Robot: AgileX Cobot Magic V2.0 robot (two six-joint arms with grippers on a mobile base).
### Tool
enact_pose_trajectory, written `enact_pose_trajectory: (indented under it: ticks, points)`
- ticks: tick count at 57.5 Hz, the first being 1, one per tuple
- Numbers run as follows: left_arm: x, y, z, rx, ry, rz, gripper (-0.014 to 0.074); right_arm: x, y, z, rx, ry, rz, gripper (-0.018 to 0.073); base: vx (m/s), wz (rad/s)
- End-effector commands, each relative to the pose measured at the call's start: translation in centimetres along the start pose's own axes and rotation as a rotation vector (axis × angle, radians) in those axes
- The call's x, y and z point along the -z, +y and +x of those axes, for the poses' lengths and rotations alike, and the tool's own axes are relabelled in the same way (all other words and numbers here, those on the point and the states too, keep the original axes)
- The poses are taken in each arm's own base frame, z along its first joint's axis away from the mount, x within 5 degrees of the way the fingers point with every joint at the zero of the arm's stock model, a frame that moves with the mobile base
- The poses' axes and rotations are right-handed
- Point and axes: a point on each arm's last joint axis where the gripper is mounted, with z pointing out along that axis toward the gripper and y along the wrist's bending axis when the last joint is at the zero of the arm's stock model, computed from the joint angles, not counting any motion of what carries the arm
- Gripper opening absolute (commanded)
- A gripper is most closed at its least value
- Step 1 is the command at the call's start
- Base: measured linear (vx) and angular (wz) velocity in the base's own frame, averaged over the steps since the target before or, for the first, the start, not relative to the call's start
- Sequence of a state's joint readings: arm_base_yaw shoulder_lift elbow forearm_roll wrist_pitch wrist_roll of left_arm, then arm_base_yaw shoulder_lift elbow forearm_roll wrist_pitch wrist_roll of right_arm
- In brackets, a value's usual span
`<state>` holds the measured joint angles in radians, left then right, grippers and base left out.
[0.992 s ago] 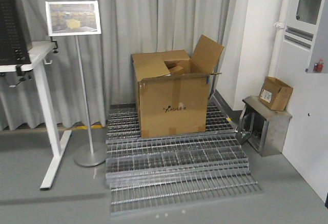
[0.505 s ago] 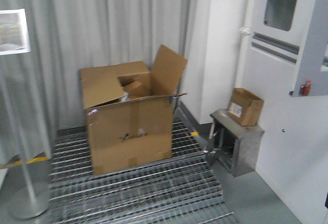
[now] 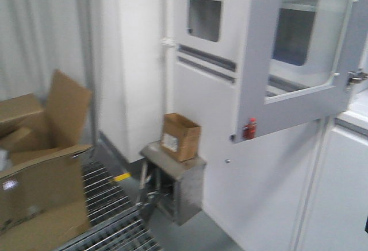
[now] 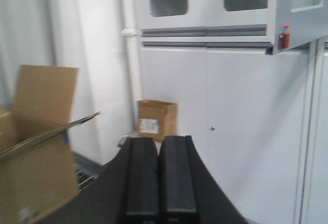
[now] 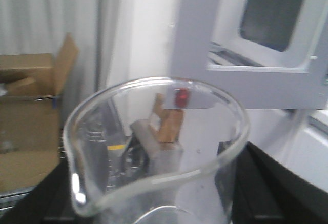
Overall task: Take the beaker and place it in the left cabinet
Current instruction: 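Position the base facing the cabinet shelf with the blue tray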
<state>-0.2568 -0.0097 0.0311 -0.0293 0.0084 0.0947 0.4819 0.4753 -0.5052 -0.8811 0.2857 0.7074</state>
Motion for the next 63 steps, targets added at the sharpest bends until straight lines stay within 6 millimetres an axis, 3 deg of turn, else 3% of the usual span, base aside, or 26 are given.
enact_pose_trajectory:
  ticks: [1,63]
  points:
    - [0.12,0.03,-0.31,0.011,-0.085,-0.005,0.0001,0.18,0.06,-1.41,0.028,-0.073,-0.022,-0.0003,0.46,-0.62]
    - [0.12,0.02,-0.31,0.011,-0.085,-0.004,0.0001,0.18,0.05,-1.40,0.028,-0.072,-0.022,-0.0003,0.29,-0.69]
